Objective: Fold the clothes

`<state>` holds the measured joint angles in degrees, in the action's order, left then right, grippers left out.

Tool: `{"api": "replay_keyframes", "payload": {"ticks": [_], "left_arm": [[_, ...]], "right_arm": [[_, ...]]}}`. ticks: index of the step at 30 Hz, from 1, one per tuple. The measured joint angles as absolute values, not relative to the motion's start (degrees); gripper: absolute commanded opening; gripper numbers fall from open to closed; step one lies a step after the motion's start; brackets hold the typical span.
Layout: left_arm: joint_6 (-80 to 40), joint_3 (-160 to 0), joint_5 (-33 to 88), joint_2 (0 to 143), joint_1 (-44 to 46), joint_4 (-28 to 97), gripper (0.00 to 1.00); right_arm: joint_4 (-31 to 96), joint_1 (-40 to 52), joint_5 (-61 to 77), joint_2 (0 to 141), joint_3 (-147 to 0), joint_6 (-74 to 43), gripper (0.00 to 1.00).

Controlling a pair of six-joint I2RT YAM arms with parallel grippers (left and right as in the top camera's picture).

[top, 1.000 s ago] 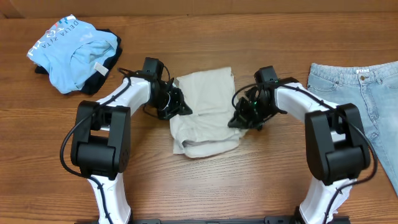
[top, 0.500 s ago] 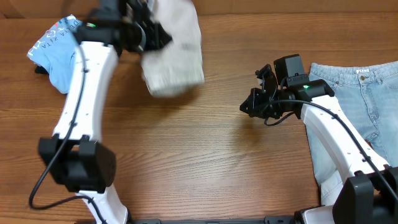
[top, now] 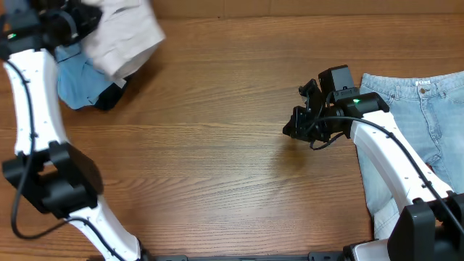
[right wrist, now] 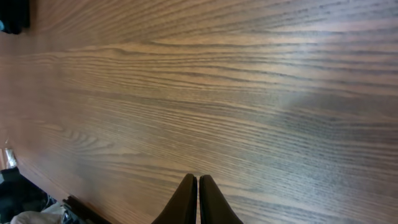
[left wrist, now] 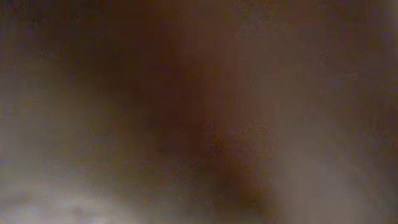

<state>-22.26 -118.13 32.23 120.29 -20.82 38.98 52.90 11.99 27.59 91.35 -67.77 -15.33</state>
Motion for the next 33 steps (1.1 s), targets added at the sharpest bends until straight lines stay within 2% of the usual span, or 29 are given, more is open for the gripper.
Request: {"api": "replay_keyframes", "payload": {"ticks": [1, 4, 11, 19, 28, 33], "left_arm": [[-22.7, -118.1, 32.1, 121.9, -22.3, 39.0, 0.13], [-24.1, -118.1, 31.2, 126.3, -26.0, 39.2, 1.00], [-24.4, -118.1, 35.0, 133.1, -31.3, 44.8, 1.00], [-22.0, -119.5, 37.1, 131.0, -35.9, 52.1, 1.00], [-11.9, -127.7, 33.7, 113.6, -35.8, 69.8, 1.00], [3.2, -129.0, 35.9, 101.3, -27.6, 76.2, 1.00]], "right_arm": [[53.1, 12.0, 27.6, 91.4, -67.8, -15.4, 0.06], [53.2, 12.0, 27.5, 91.4, -67.8, -15.4, 0.06], [53.8, 12.0, 27.4, 91.4, -67.8, -15.3, 0.05], [53.9, 12.0, 27.0, 91.4, -67.8, -15.4, 0.05], [53.2, 12.0, 27.0, 91.4, -67.8, -15.3, 0.04], [52.1, 12.0, 27.0, 91.3, -67.8, -15.3, 0.06]]}}
